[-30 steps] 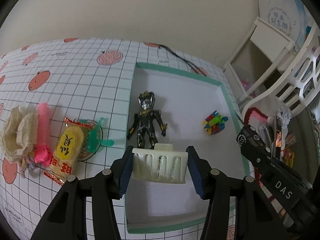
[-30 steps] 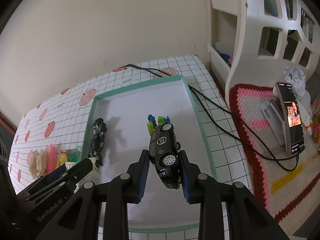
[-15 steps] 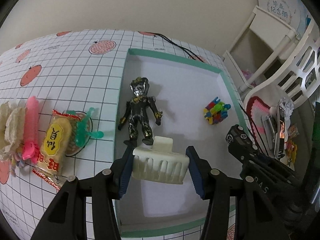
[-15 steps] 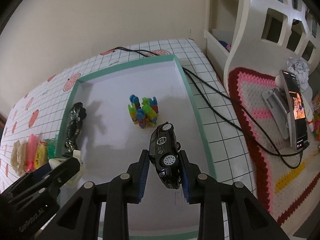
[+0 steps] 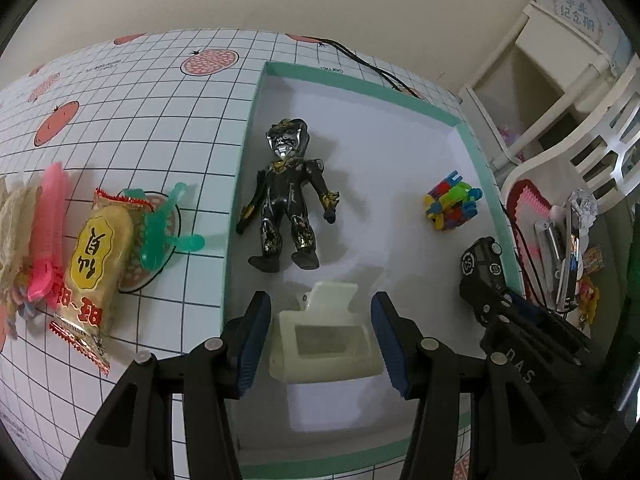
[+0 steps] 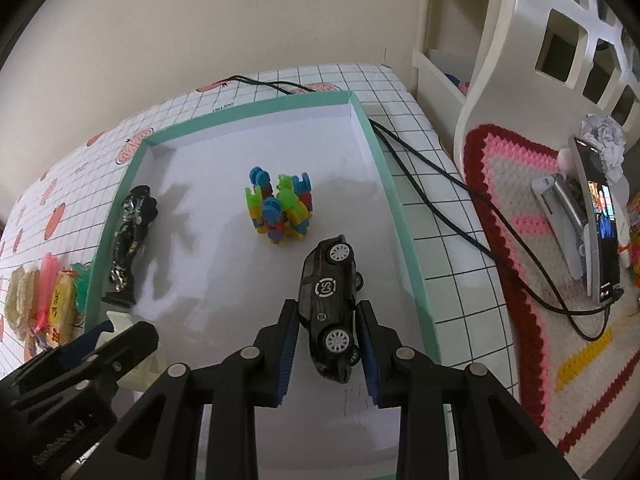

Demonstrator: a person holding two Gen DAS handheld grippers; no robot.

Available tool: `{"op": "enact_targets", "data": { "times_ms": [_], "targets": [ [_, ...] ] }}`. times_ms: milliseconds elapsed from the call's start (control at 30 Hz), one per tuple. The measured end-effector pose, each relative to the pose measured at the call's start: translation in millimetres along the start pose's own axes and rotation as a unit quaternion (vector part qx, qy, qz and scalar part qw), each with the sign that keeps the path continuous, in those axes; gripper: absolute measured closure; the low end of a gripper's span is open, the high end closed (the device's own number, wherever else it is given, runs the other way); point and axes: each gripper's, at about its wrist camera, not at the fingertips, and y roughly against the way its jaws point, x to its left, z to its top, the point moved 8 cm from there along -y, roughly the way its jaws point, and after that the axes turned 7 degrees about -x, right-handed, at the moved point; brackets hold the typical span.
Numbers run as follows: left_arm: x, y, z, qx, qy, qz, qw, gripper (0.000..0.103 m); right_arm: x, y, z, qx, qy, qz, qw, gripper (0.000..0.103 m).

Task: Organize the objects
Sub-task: 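Open the left gripper to release the white clip in the tray while the right holds the car, then open the right gripper to drop the black car in the tray while the left withdraws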

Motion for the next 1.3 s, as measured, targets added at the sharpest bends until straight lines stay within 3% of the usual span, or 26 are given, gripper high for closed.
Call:
{"op": "enact_targets", "data": {
  "times_ms": [400,433,567,700,833,1067,1300],
  "targets": [
    [-2.3,2.0,-0.1,0.005,-0.004,-0.002,1.0,0.05,1.1,-1.7,0.2,0.006,0.007,-0.003,1.0,0.072],
    [-2.7,3.2,0.4,0.005,-0.004,-0.002,1.0,0.049,4.3,-1.5,0.9,0.003,0.049,0.022,0.999,0.072],
    [-4.6,8.4,1.9,0.006,-0.003,-0.01,0.9999,0.049,5.7,1.5,2.1,0.002,0.055,0.022,0.998,0.071],
    [-6.7,16.4,5.0,0.001,-0.006,-0.015,0.9999,0.049,6.8,7.0,4.9,-0.004,0.059,0.02,0.998,0.064],
    [-6.7,26.0,7.3,0.001,-0.01,-0.019,0.9998,0.048,8.7,15.2,9.3,-0.011,0.063,0.019,0.998,0.064],
    [-7.4,51.4,21.7,-0.031,-0.022,-0.026,0.999,0.048,13.0,38.5,22.2,-0.033,0.067,0.022,0.997,0.064],
    [8.4,60.2,32.1,-0.051,-0.019,0.001,0.9985,0.042,22.2,51.2,24.5,-0.043,0.075,0.027,0.996,0.064]
  ]
}}
